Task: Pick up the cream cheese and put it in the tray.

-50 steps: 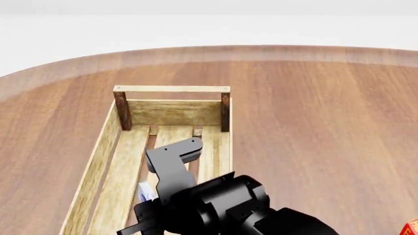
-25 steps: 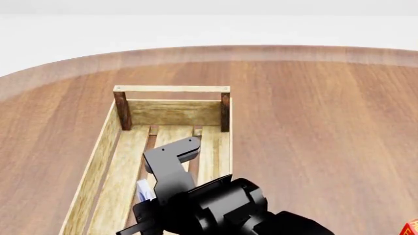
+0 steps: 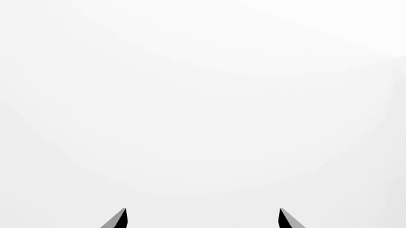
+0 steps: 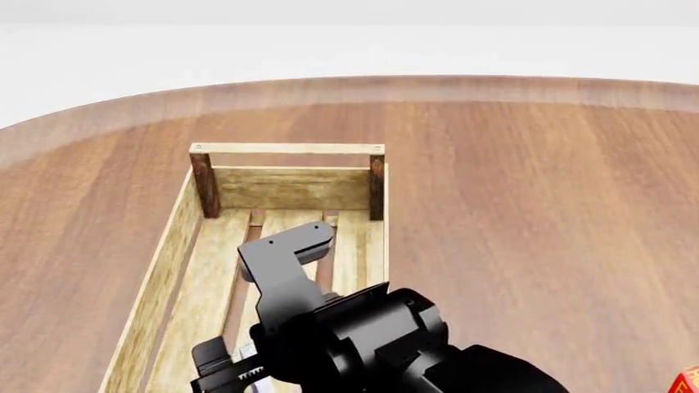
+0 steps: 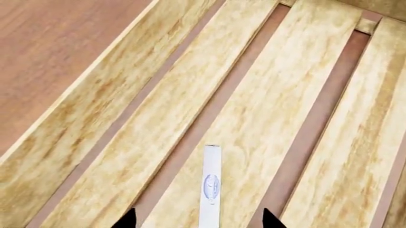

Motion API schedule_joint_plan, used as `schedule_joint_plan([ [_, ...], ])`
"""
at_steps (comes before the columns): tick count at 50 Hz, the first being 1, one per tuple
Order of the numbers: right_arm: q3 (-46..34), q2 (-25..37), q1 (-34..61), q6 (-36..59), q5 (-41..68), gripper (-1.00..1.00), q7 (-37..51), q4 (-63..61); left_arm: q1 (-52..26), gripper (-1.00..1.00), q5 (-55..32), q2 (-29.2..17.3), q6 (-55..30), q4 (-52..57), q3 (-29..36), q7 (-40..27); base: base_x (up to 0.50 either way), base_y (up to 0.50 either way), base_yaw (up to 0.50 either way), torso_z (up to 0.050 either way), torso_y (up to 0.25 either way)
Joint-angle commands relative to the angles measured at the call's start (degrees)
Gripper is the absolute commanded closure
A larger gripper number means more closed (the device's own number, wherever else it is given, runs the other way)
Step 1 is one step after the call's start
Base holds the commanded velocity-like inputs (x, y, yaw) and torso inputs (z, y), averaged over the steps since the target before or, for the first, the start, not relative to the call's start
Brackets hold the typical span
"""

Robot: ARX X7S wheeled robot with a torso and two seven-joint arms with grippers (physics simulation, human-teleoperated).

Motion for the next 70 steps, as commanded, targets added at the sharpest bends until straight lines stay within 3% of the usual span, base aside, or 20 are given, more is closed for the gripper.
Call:
schedule_joint_plan([
  [1, 0.84, -0.97, 0.9, -1.47, -1.4, -1.0, -2.22, 6.18, -0.43, -1.0, -0.26, 1.16, 1.89, 0.0, -1.29, 1.99, 0.0, 0.0, 0.0, 0.0, 0.0],
  [36, 1.19, -0.55, 5.68, -2.86, -1.68, -1.0, 0.79, -0.88, 0.47, -1.0, -1.1, 1.16, 3.14, 0.0, -1.71, 1.51, 0.0, 0.0, 0.0, 0.0, 0.0],
  [70, 11.72, 18.88, 8.92, -8.27, 4.41, -1.0, 25.65, -40.47, 0.44, -1.0, -0.48, 1.16, 3.0, 0.0, -1.18, 1.35, 0.0, 0.0, 0.0, 0.0, 0.0],
])
